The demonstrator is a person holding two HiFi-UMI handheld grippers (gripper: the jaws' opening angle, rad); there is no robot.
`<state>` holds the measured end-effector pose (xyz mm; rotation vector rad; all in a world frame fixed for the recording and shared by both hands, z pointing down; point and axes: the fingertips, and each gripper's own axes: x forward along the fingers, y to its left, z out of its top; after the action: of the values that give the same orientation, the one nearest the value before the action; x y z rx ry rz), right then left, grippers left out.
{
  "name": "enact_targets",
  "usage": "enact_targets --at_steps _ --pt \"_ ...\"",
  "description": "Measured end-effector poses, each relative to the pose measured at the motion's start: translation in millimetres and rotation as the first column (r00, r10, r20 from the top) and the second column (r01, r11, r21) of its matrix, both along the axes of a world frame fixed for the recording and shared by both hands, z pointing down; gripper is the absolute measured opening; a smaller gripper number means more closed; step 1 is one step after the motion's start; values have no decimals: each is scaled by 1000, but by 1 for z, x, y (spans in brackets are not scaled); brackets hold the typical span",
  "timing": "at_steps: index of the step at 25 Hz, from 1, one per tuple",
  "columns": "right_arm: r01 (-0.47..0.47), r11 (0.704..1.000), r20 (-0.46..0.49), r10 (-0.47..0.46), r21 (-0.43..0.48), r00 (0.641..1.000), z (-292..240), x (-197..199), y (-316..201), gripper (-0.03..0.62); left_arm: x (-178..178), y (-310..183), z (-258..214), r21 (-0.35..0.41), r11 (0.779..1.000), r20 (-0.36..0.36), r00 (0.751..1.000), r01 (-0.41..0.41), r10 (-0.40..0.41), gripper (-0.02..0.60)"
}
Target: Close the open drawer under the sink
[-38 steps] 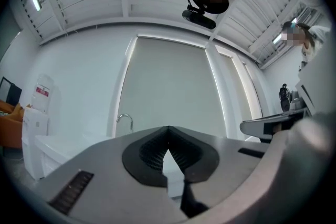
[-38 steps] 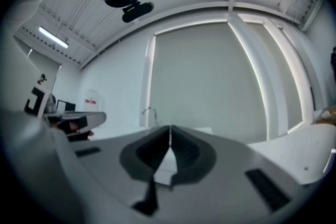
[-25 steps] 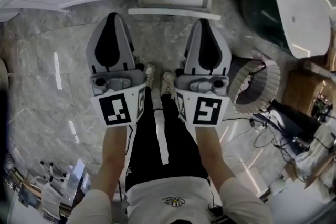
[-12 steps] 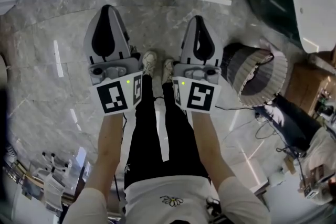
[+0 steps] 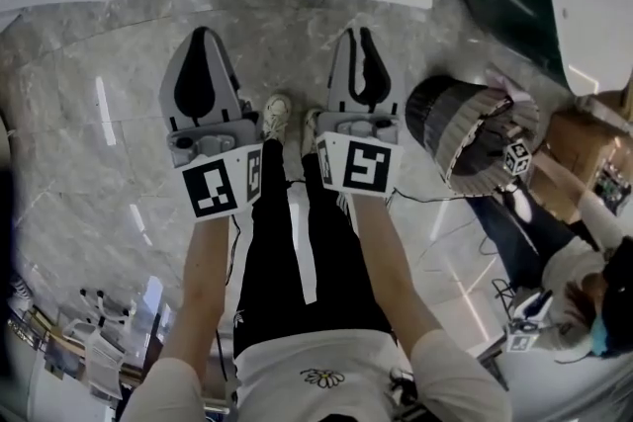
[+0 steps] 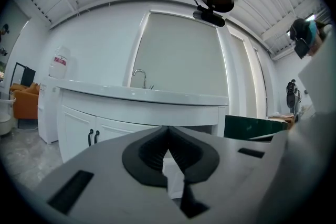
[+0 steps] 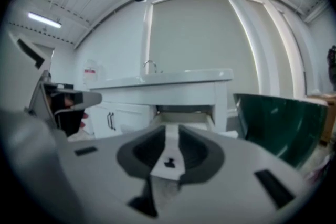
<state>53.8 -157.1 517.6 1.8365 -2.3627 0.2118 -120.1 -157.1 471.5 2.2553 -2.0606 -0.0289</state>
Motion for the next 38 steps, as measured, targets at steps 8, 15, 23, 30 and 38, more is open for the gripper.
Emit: enact_targets --at_steps 8,15,23,30,38 --pt "48 992 -43 -53 -120 998 54 -19 -21 175 4 1 15 -41 999 -7 1000 -8 8 20" --pt "9 972 -87 -31 -235 996 113 -26 -40 176 6 7 36 -87 996 -14 1000 -22 21 20" --pt "-27 939 -76 2 -343 997 151 -31 -56 175 -5 0 43 -98 995 -4 1000 -23 22 20" --pt "-68 934 -80 43 -350 996 158 -29 -62 162 -17 -4 54 -133 991 -47 999 -2 -4 20" --pt "-81 939 -88 55 -334 995 157 -27 -62 147 -13 0 61 -150 989 -42 999 -18 12 20"
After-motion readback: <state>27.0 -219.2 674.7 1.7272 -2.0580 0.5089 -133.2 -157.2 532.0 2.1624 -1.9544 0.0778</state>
